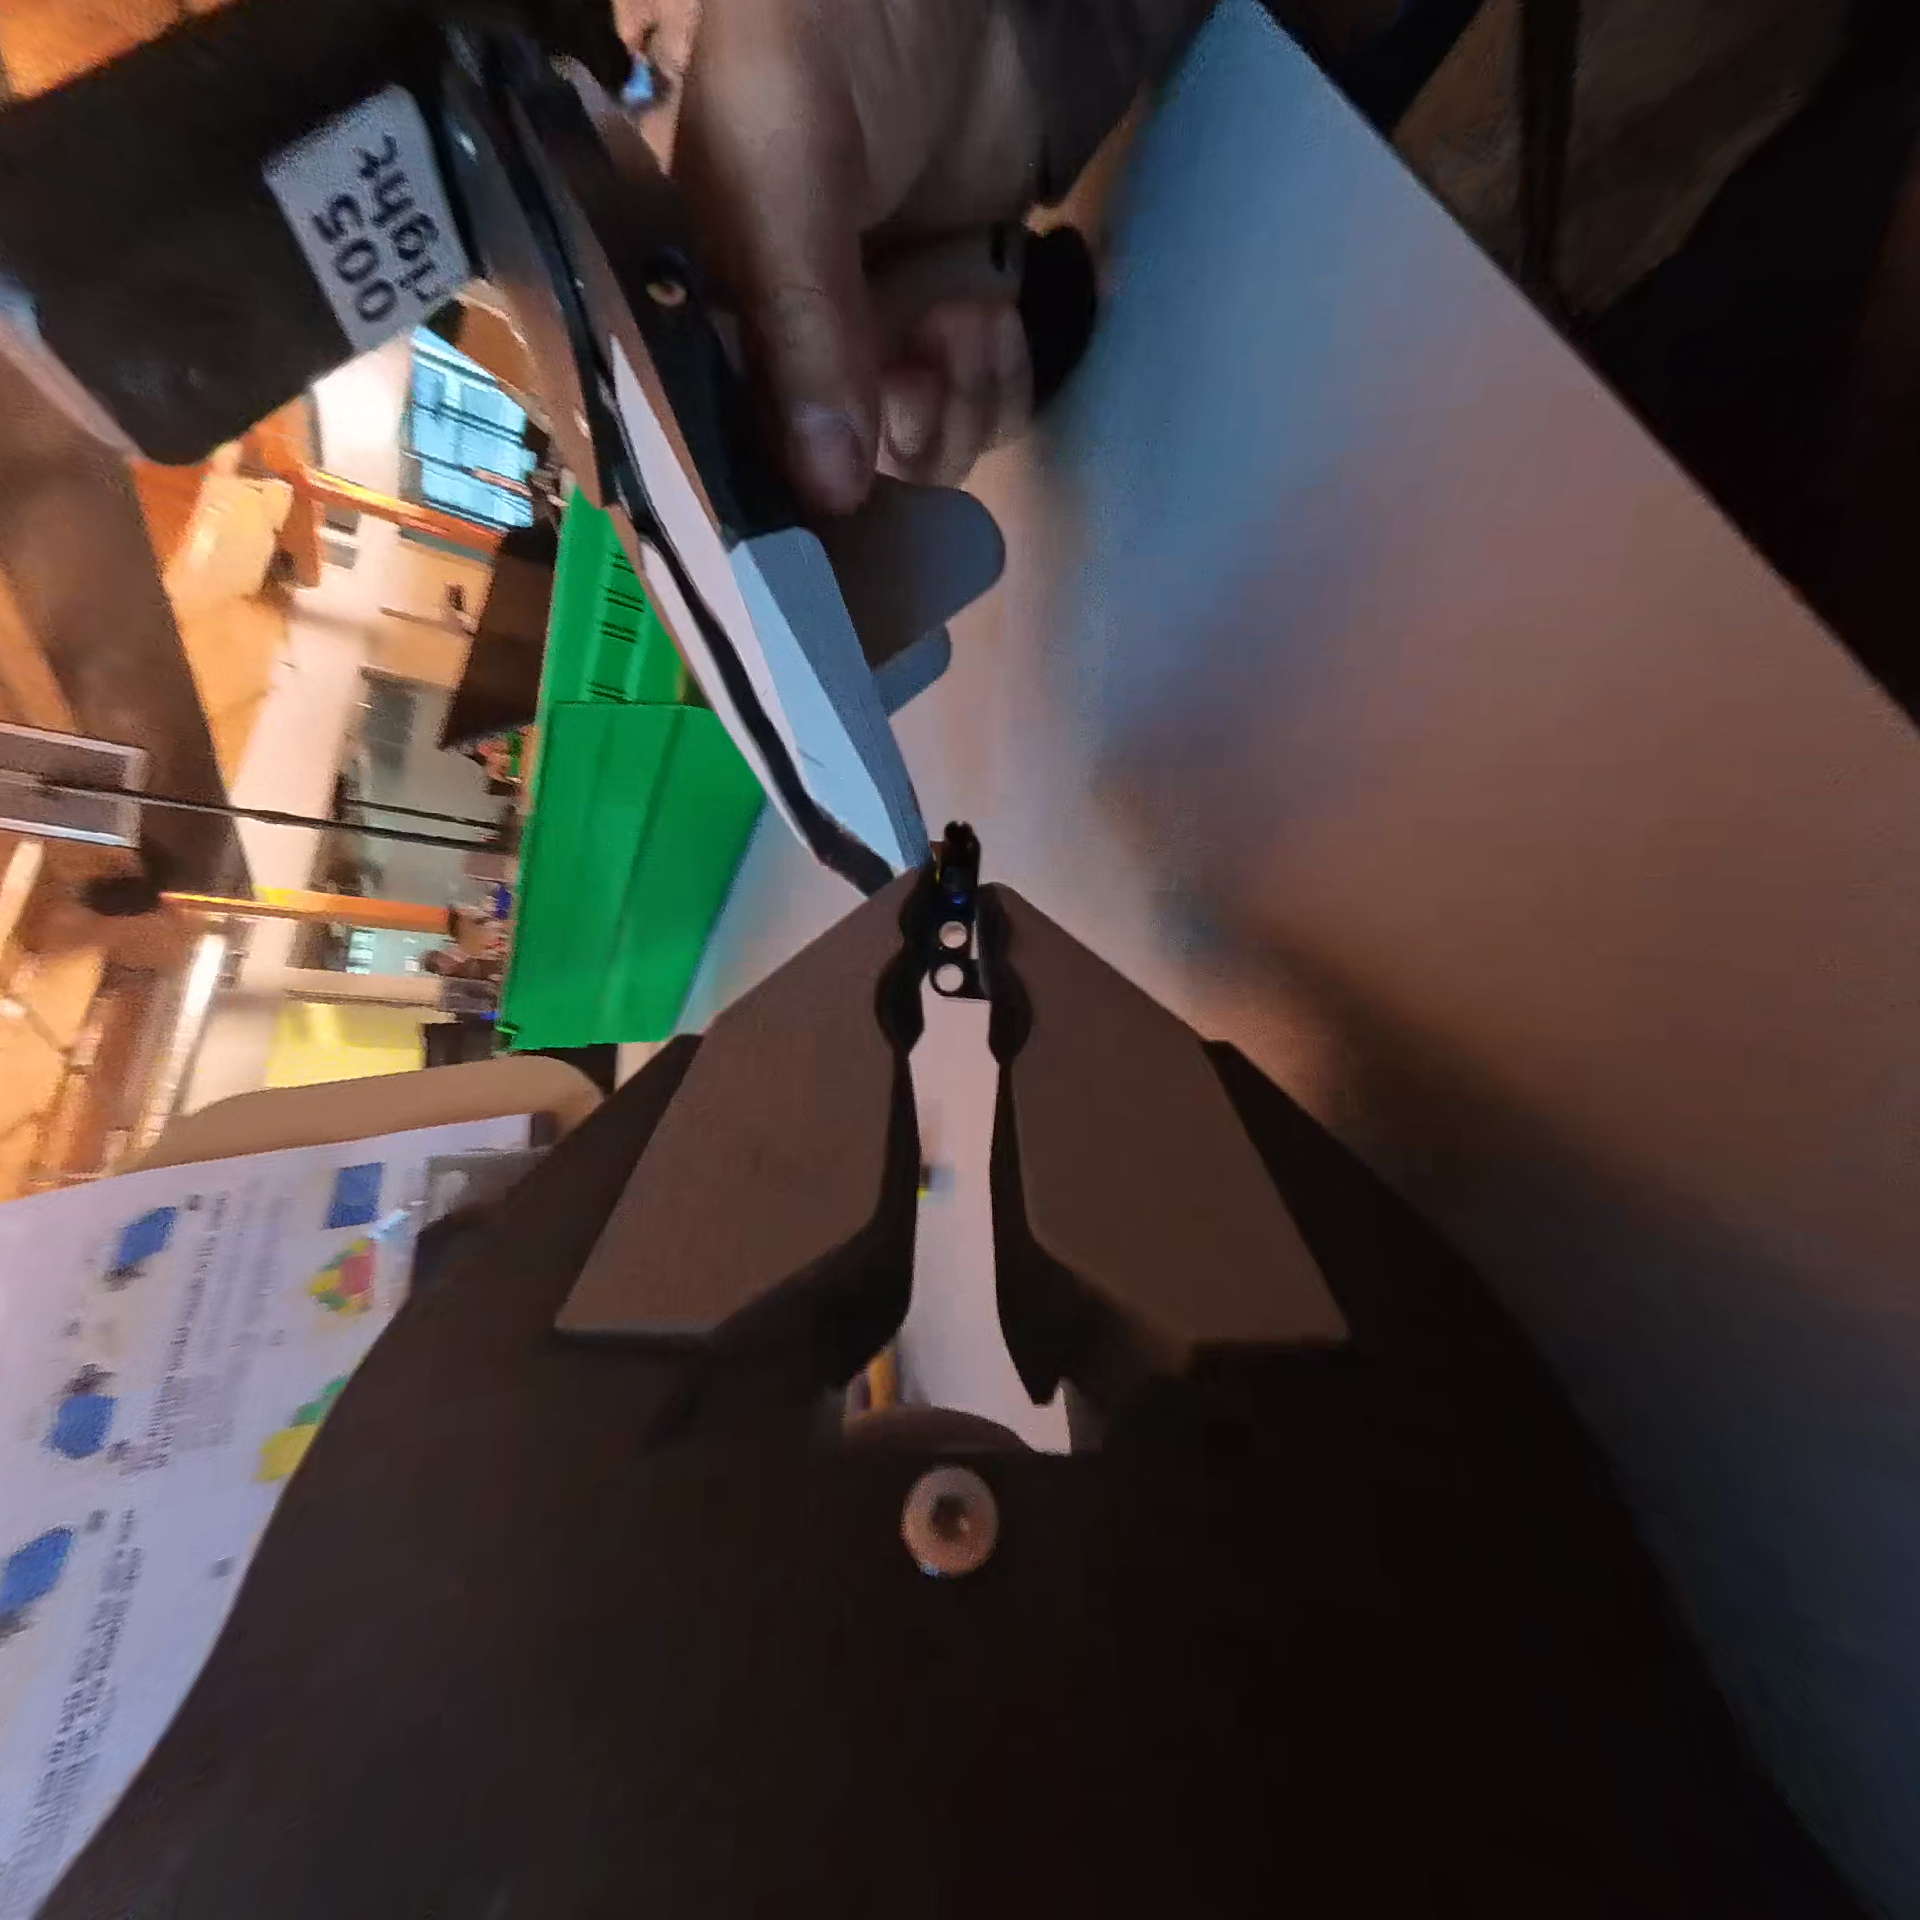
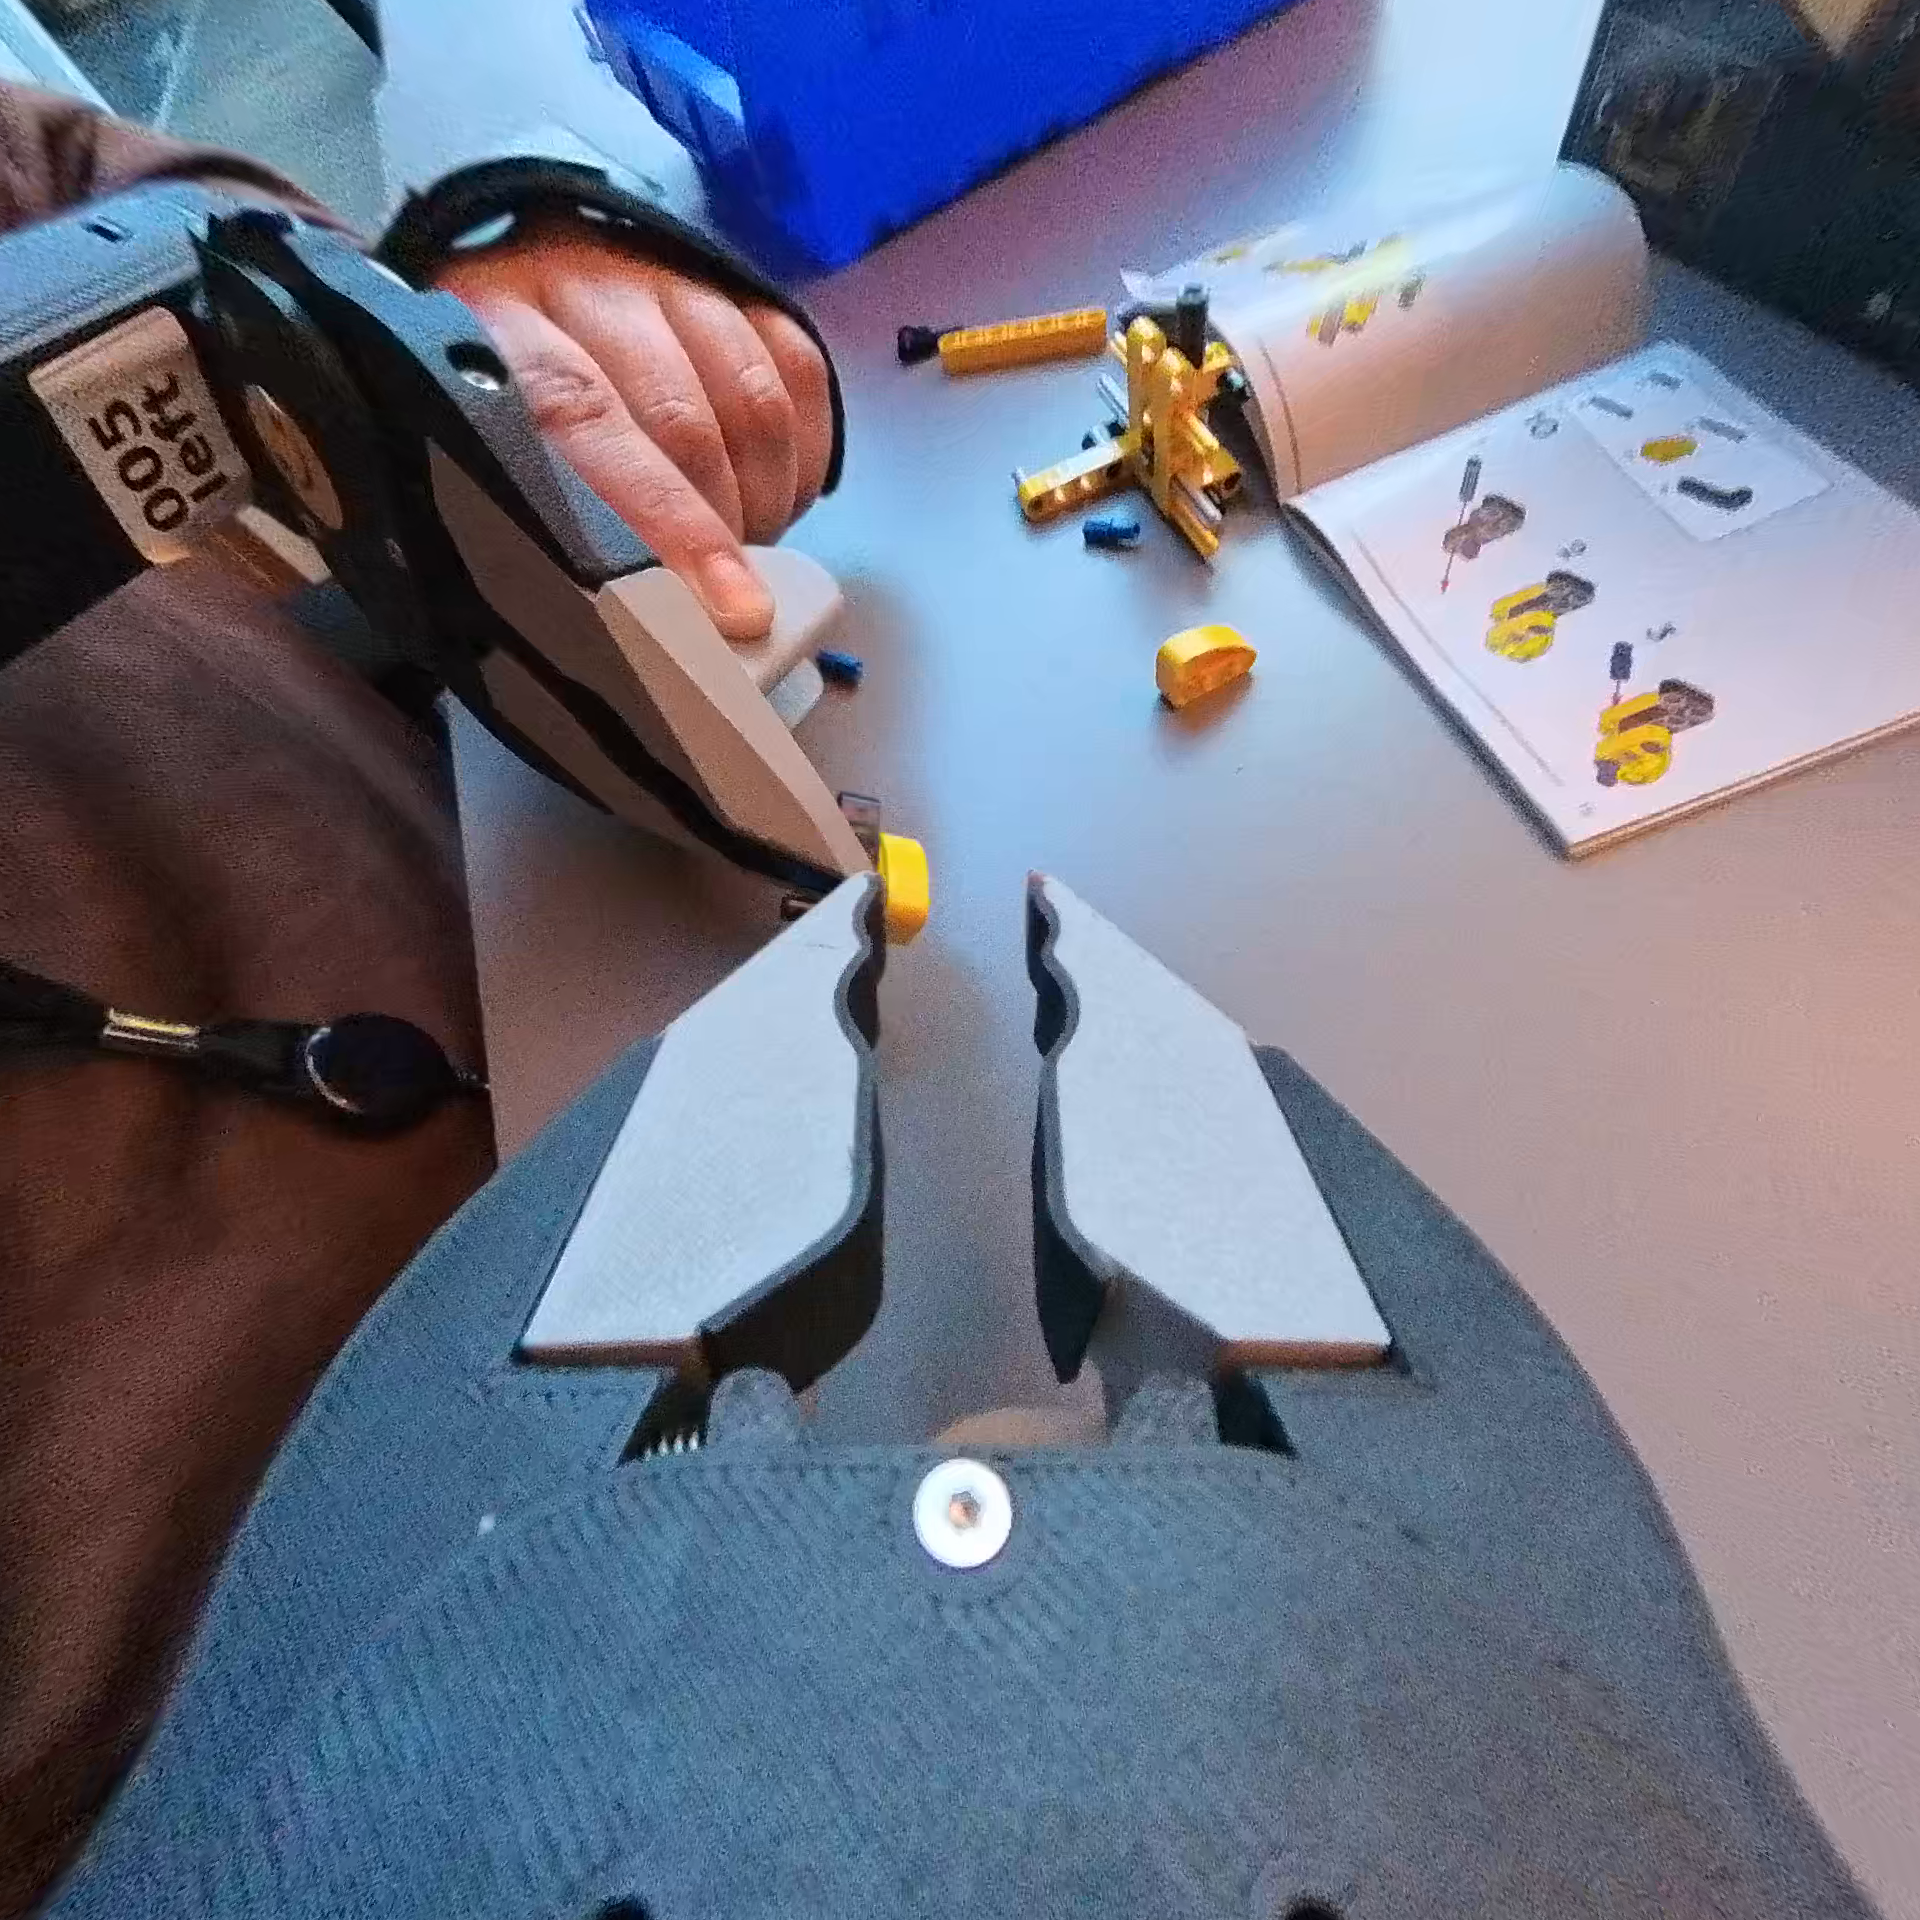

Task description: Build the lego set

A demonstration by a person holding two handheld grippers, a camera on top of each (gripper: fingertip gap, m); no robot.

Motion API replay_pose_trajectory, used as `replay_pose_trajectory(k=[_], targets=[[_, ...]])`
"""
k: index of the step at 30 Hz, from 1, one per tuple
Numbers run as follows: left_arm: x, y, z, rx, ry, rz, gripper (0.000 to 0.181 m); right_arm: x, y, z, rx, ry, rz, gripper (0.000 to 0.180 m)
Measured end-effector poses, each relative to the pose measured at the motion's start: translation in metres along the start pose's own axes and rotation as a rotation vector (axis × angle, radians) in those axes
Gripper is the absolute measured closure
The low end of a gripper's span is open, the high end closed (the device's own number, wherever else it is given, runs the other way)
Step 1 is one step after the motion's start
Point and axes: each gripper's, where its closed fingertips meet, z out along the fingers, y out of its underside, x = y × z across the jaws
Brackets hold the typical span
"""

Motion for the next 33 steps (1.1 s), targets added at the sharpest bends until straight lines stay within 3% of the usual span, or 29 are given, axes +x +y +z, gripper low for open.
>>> replay_pose_trajectory(k=[1,3,5,7,10,13,15,19,21,26,29,32,33], targets=[[-0.005,-0.001,-0.001,0.005,-0.035,0.03,0.178,-0.001,-0.005,-0.002,0.028,0.001,-0.028,0.154],[-0.01,-0.001,-0.002,0.009,-0.075,0.062,0.178,-0.004,-0.011,-0.004,0.043,0.012,-0.127,0.166],[-0.01,0.0,-0.001,-0.006,-0.083,0.082,0.179,-0.001,-0.011,-0.005,0.007,0.052,-0.18,0.157],[-0.012,-0.001,-0.003,-0.015,-0.115,0.15,0.178,-0.009,-0.013,-0.003,0.018,-0.02,-0.149,0.174],[-0.017,-0.006,-0.008,-0.002,-0.176,0.24,0.177,-0.016,-0.019,-0.006,0.068,-0.127,-0.059,0.174],[-0.027,-0.003,-0.007,-0.033,-0.235,0.23,0.176,-0.011,-0.027,-0.01,0.14,-0.075,-0.122,0.175],[-0.032,0.003,-0.005,-0.033,-0.232,0.103,0.176,-0.003,-0.029,-0.011,0.152,0.01,-0.193,0.175],[-0.056,0.019,-0.017,0.052,-0.227,-0.364,0.16,0.017,-0.034,-0.02,0.159,0.177,-0.299,0.175],[-0.056,0.024,-0.015,0.132,-0.113,-0.641,0.153,0.014,-0.036,-0.022,0.182,0.177,-0.349,0.175],[-0.055,0.026,-0.006,0.2,0.18,-1.092,0.136,0.011,-0.047,-0.02,0.254,0.262,-0.516,0.175],[-0.052,0.014,-0.012,0.315,0.377,-1.32,0.146,0.006,-0.05,-0.017,0.27,0.291,-0.632,0.175],[-0.058,0.017,-0.016,0.362,0.392,-1.384,0.177,0.003,-0.05,-0.013,0.258,0.318,-0.721,0.176],[-0.057,0.019,-0.014,0.347,0.397,-1.394,0.179,0.003,-0.051,-0.013,0.259,0.331,-0.732,0.176]])
